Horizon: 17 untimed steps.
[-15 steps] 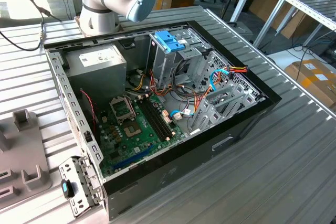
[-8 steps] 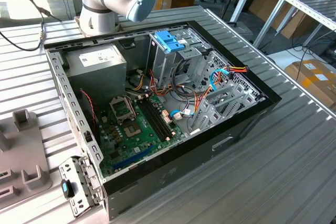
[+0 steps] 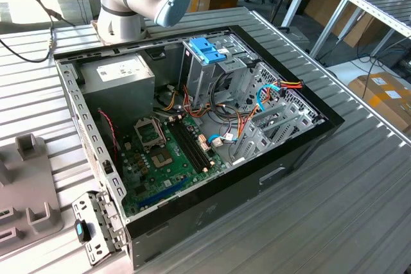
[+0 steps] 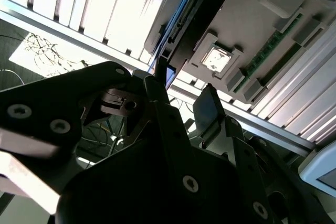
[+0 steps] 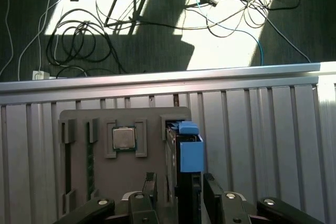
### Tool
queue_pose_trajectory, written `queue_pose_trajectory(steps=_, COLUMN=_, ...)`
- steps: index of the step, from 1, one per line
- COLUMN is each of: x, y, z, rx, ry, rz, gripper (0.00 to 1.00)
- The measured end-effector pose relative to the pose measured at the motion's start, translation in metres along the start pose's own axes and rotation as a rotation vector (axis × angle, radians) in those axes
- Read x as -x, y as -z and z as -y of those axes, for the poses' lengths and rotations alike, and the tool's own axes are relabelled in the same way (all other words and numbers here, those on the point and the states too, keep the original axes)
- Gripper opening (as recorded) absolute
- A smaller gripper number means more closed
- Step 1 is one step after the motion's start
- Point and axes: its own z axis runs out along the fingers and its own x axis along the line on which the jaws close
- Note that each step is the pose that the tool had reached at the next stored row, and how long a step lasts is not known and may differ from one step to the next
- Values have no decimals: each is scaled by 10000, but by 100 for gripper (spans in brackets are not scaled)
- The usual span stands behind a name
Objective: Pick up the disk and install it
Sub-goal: 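Pick up the disk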
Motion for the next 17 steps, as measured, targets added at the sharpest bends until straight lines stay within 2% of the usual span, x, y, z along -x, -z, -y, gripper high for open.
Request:
queue_pose_trajectory(steps=11, x=0, y=-22, z=-44, rx=-1, ry=0, rz=0, gripper=48)
queue_pose_trajectory(steps=17, x=0, y=-30, z=-47, rx=0, ry=-1, rz=0, gripper=48)
